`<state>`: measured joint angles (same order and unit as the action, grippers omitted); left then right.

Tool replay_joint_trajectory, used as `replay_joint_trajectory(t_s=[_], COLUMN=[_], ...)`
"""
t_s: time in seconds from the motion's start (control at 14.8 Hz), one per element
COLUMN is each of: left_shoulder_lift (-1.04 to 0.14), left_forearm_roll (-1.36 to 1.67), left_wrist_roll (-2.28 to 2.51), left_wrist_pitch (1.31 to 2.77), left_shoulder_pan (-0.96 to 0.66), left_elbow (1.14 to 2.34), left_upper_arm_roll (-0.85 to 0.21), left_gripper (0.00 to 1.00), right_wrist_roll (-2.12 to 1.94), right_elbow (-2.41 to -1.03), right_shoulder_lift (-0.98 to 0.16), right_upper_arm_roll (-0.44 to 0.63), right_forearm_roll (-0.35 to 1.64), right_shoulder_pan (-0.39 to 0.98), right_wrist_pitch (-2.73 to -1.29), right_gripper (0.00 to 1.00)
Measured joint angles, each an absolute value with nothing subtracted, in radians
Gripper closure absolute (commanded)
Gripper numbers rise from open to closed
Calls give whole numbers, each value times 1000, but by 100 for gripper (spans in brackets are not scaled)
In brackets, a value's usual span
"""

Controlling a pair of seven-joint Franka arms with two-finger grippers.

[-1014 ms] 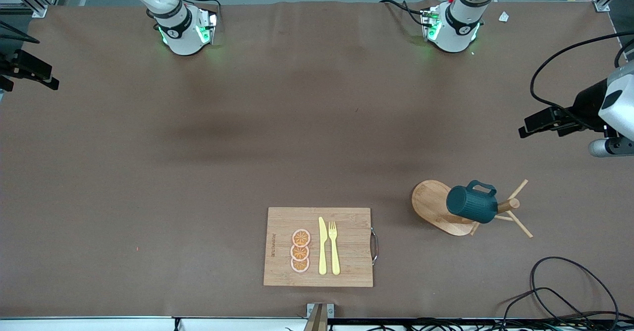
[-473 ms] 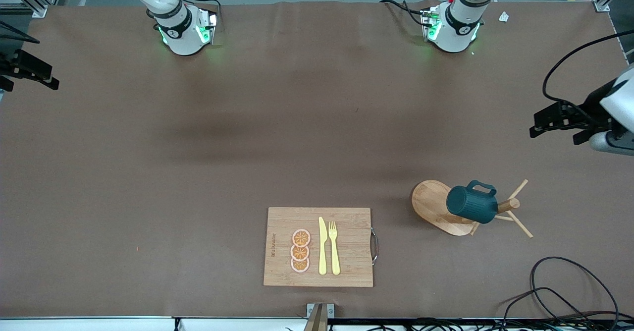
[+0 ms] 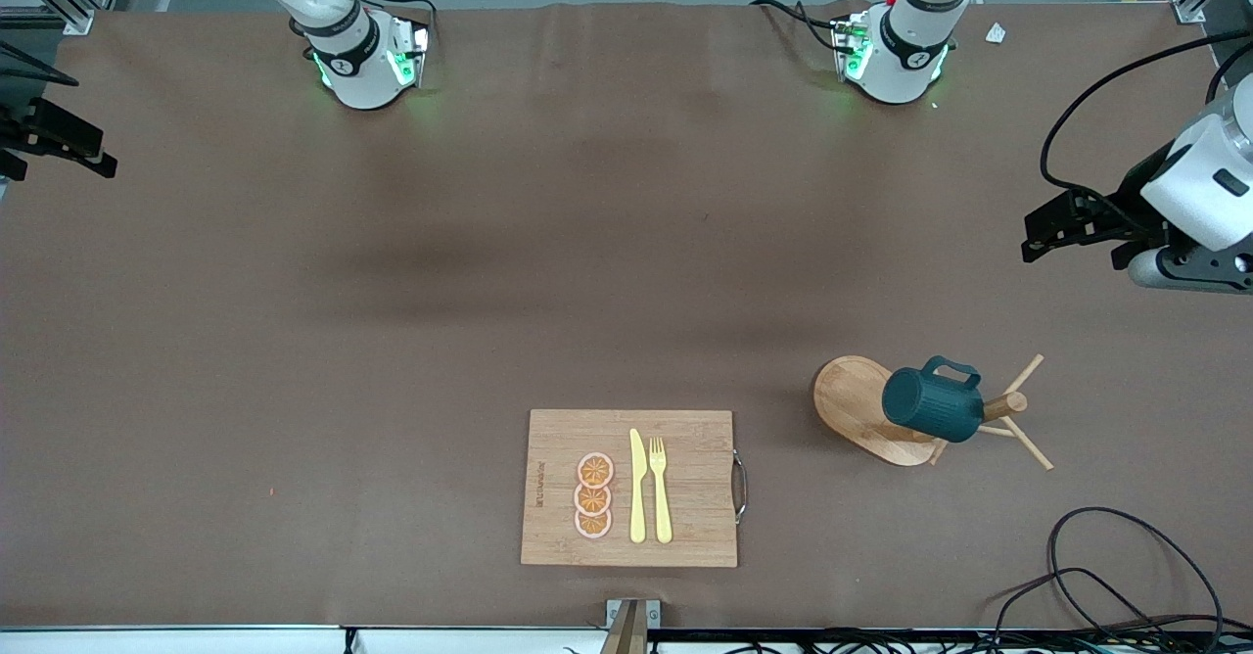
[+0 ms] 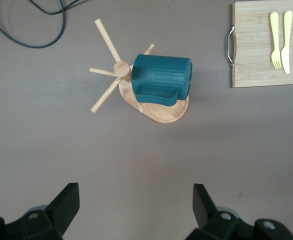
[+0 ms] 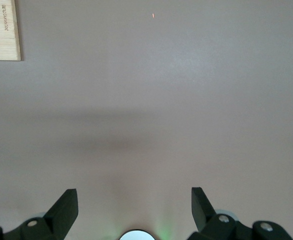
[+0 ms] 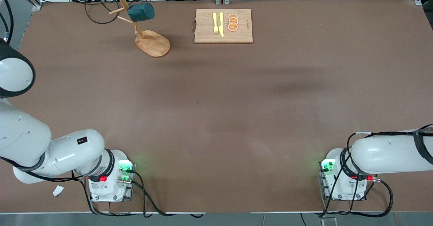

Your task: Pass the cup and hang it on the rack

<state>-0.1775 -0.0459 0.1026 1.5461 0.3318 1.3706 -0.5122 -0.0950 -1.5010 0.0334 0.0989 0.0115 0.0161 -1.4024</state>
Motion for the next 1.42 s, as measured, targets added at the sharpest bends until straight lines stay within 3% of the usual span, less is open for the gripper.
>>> replay_joint_trajectory(t_s=[0.27, 0.41, 0.68, 1.01, 1.42], left_shoulder_lift=[-149, -128, -51, 126, 132], left_forearm_roll=[34, 58, 60, 36, -17], left_wrist_roll=[103, 102, 102, 100, 100], left_wrist_pitch=[1509, 1500, 1521, 1664, 1629], left_shoulder_pan=[33, -40, -44, -41, -44], left_elbow=[1372, 1396, 1505, 1752, 1721], left_upper_arm_roll=[-167, -69, -45, -52, -60], left_gripper=[0, 0, 0, 0, 0], right_wrist_roll=[-102, -104, -106, -107, -107], right_elbow=[-1501, -1501, -1501, -1501, -1501], right_shoulder_lift=[33, 33, 33, 33, 33], right_upper_arm_roll=[100, 100, 100, 100, 100], right_forearm_roll=[11, 11, 7, 7, 6], right_shoulder_pan=[16, 16, 16, 16, 16], right_wrist_pitch=[-1402, -1402, -1402, -1402, -1402], right_gripper=[0, 0, 0, 0, 0])
